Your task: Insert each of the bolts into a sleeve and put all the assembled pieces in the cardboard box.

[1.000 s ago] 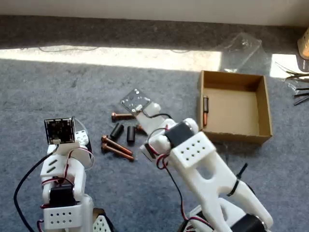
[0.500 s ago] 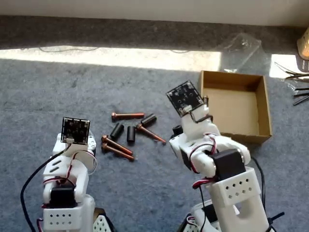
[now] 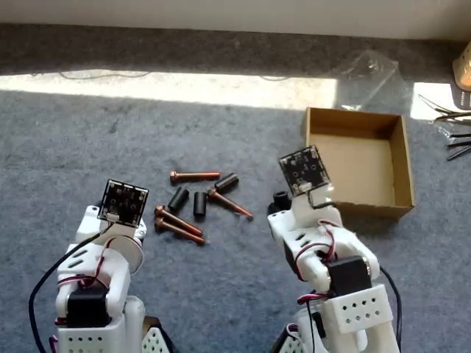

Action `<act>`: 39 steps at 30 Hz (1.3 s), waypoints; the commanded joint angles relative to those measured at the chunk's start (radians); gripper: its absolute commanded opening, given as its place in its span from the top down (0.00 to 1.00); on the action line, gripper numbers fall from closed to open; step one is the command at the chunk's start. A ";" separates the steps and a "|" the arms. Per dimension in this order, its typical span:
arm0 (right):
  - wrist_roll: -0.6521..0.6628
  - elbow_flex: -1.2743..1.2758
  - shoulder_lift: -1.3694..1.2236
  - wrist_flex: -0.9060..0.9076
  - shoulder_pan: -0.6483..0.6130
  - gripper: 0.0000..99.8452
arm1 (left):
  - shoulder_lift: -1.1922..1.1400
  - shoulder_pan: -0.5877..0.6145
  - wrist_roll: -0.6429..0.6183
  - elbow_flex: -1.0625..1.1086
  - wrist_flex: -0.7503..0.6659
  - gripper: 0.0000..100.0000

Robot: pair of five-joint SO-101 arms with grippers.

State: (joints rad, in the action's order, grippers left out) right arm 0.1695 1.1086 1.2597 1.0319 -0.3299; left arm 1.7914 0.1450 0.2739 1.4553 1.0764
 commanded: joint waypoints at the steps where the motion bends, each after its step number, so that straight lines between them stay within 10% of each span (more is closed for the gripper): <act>1: -0.044 0.030 0.096 -0.031 0.038 1.00 | -0.073 -0.028 0.011 -0.119 0.021 1.00; 15: -0.035 0.209 0.380 -0.031 0.061 1.00 | -0.963 -0.274 0.037 -0.599 0.034 1.00; 39: -0.031 0.277 0.427 -0.031 0.162 1.00 | -1.805 -0.340 -0.924 -1.239 0.091 1.00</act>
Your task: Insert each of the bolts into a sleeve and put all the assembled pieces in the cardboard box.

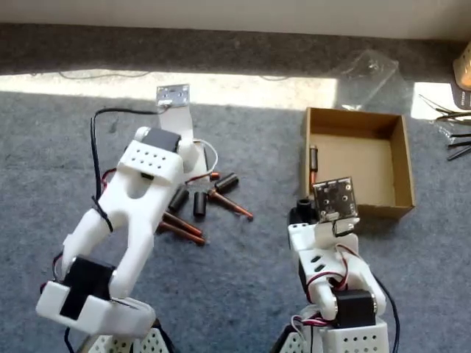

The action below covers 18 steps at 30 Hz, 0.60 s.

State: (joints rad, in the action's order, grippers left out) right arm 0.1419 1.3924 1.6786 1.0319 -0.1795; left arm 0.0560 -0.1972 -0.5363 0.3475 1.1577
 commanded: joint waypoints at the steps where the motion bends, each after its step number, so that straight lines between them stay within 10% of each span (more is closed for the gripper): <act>1: -0.003 -0.007 0.008 -0.031 0.012 1.00 | -0.093 0.007 -0.127 -0.156 0.021 1.00; 11: -0.002 -0.007 0.008 -0.031 0.012 1.00 | -0.262 0.119 -0.502 -0.306 0.104 1.00; 18: -0.002 -0.007 0.008 -0.031 0.012 1.00 | -0.334 0.108 -0.519 -0.323 0.081 0.97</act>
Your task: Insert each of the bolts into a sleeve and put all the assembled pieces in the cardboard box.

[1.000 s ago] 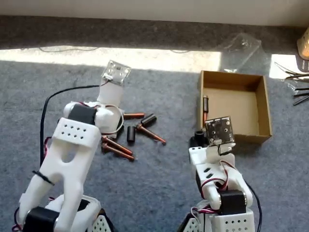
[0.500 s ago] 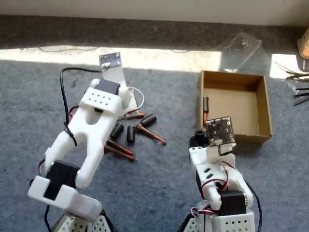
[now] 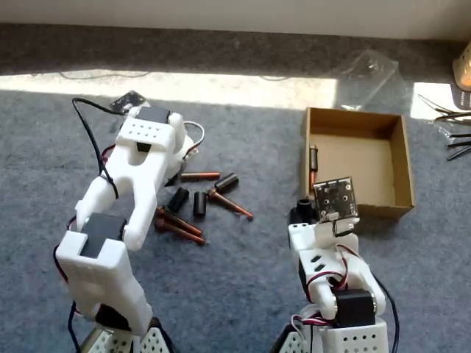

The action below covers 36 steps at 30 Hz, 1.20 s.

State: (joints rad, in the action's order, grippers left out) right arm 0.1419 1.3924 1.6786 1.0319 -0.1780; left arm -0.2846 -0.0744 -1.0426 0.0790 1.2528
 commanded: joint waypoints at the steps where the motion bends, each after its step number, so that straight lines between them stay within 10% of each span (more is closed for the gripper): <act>1: -0.002 -0.007 0.008 -0.031 0.010 1.00 | 0.004 -0.015 -0.014 -0.062 -0.020 0.94; 30: 0.000 -0.005 0.010 -0.024 0.007 1.00 | 0.001 -0.068 -0.169 0.001 -0.133 0.85; 36: 0.000 -0.005 0.010 -0.022 0.007 1.00 | 0.001 -0.067 -0.364 0.056 -0.140 0.85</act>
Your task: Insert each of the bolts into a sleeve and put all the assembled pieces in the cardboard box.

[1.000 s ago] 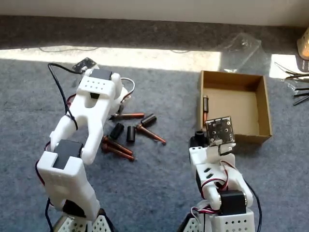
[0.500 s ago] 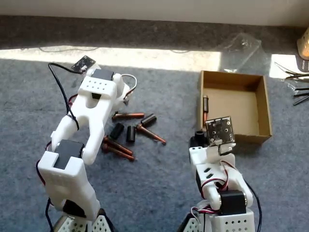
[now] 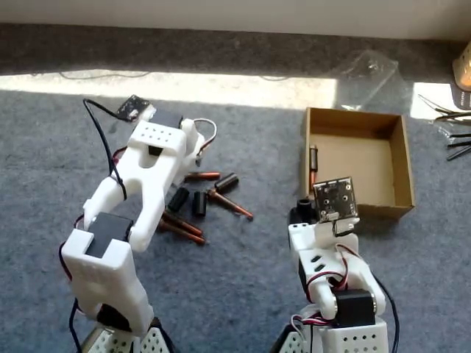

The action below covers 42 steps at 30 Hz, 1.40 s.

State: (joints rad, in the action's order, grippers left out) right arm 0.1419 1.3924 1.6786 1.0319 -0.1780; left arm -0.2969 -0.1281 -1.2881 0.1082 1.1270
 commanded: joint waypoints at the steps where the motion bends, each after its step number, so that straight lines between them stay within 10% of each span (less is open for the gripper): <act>1: 0.000 -0.005 0.010 -0.022 0.007 1.00 | 0.013 -0.013 -0.138 0.033 -0.014 0.85; 16: 0.000 -0.005 0.010 -0.022 0.007 1.00 | -0.036 0.033 -0.144 0.099 -0.212 0.85; 42: 0.000 -0.004 0.010 -0.008 0.005 1.00 | -0.139 0.079 0.103 -0.102 -0.068 0.85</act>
State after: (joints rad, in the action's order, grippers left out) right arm 0.1419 1.3924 1.6786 1.0319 -0.1780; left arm -0.4104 -0.0667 -1.1914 0.0667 1.0518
